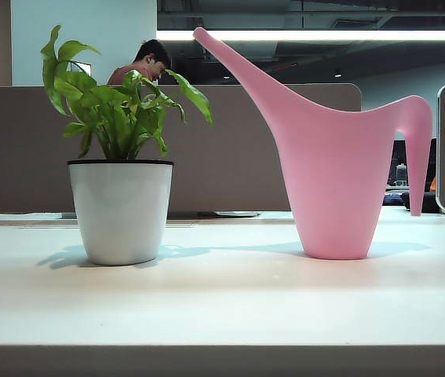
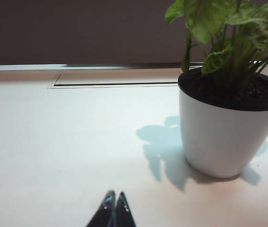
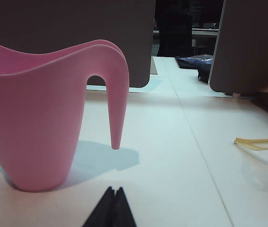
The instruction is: Pick up the watering can from the table, water the potted plant, and put the can back.
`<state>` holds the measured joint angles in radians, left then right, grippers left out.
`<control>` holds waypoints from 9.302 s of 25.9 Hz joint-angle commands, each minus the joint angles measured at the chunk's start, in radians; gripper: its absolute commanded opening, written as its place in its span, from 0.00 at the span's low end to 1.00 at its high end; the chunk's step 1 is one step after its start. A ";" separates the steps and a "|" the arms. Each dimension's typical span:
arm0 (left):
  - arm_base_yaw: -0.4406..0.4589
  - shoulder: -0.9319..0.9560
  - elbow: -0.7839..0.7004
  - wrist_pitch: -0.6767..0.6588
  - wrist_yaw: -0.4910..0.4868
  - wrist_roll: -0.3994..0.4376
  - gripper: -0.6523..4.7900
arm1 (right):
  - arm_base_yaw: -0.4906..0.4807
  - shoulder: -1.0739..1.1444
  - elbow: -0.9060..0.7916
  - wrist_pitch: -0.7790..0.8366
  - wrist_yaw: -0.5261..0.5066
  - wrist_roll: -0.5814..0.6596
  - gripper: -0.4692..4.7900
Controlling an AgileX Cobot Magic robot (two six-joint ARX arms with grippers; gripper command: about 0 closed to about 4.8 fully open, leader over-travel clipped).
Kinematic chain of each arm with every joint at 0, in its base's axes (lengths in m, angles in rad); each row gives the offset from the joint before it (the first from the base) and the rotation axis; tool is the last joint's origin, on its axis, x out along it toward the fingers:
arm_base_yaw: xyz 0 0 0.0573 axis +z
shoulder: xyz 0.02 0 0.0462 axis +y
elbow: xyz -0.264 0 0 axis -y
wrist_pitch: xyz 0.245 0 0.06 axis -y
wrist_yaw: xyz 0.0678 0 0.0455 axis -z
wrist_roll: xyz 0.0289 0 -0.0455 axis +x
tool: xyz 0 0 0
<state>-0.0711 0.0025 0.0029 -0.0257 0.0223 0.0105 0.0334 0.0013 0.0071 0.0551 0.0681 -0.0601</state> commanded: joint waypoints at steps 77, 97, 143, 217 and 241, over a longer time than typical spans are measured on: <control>-0.162 0.710 0.892 -0.423 0.311 0.044 0.11 | -0.055 1.304 0.733 0.156 -0.028 -0.001 0.93; -0.162 0.709 0.892 -0.464 0.312 0.046 0.11 | -0.147 1.622 0.730 0.575 -0.298 0.016 0.78; -0.162 0.709 0.892 -0.543 0.315 0.088 0.11 | -0.199 1.791 0.734 1.035 -0.510 0.086 0.23; -0.201 0.677 0.892 -0.589 0.314 0.087 0.11 | 0.146 1.382 1.015 0.653 -0.092 -0.941 0.13; -0.205 0.677 0.892 -0.587 0.314 0.087 0.11 | 0.167 1.315 1.035 0.615 -0.153 -1.045 0.13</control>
<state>-0.2752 0.6819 0.8898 -0.6220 0.3332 0.0971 0.1963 1.3300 1.0279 0.6144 -0.0753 -1.0992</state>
